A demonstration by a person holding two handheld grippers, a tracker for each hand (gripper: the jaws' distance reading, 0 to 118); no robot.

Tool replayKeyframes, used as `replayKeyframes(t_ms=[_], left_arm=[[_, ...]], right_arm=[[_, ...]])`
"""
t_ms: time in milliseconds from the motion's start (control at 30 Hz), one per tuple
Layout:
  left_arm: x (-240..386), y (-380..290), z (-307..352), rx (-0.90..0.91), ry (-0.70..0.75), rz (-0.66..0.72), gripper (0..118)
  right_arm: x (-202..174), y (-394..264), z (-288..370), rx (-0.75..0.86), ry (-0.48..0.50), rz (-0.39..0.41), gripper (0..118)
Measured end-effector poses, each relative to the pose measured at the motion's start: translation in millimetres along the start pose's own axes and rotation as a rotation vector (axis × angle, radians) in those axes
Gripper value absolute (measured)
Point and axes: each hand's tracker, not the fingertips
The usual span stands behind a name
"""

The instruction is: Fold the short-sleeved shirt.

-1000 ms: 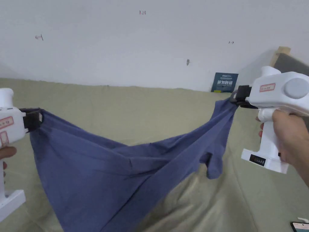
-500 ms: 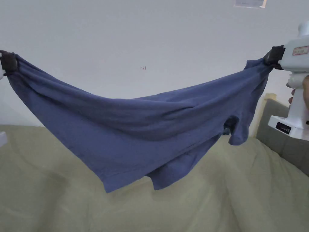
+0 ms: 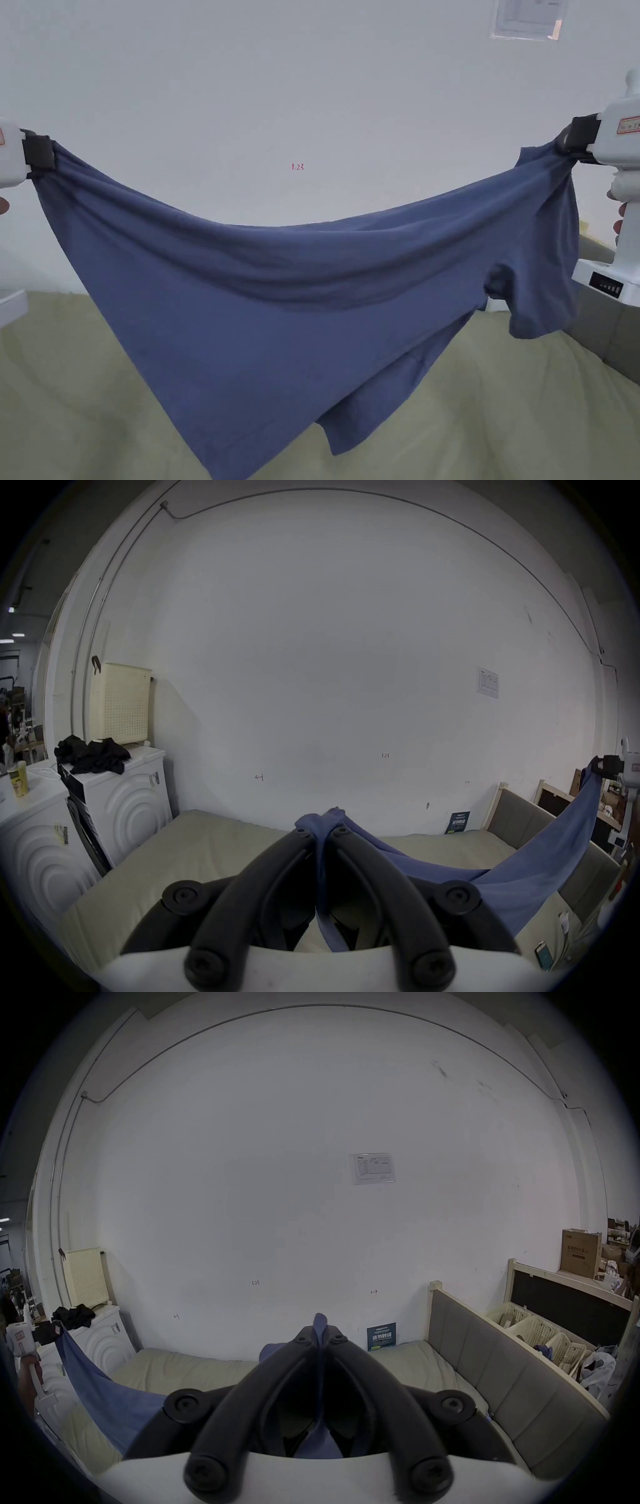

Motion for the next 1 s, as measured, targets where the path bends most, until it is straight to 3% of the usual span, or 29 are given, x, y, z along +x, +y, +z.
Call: replayKeyframes(t_ms=[300, 400, 533, 633, 867, 1000], left_arm=[[6, -14, -97, -0.055, 0.033, -0.002, 0], [9, -36, -131, -0.076, 0.045, -0.012, 0], [11, -72, -167, -0.104, 0.054, 0.011, 0], [11, -90, -184, -0.114, 0.045, 0.009, 0], [-7, -111, -179, -0.149, 0.048, 0.038, 0], [-10, -123, -134, -0.168, 0.036, 0.054, 0]], right_arm=[[-5, -19, -85, -0.030, -0.012, 0.006, 3], [-8, -41, -118, -0.041, -0.018, 0.009, 3], [-8, -84, -152, -0.069, -0.017, -0.046, 3], [-8, -108, -168, -0.083, -0.025, -0.026, 3], [3, -125, -155, -0.125, -0.036, -0.014, 3], [6, -138, -111, -0.156, -0.049, 0.023, 3]])
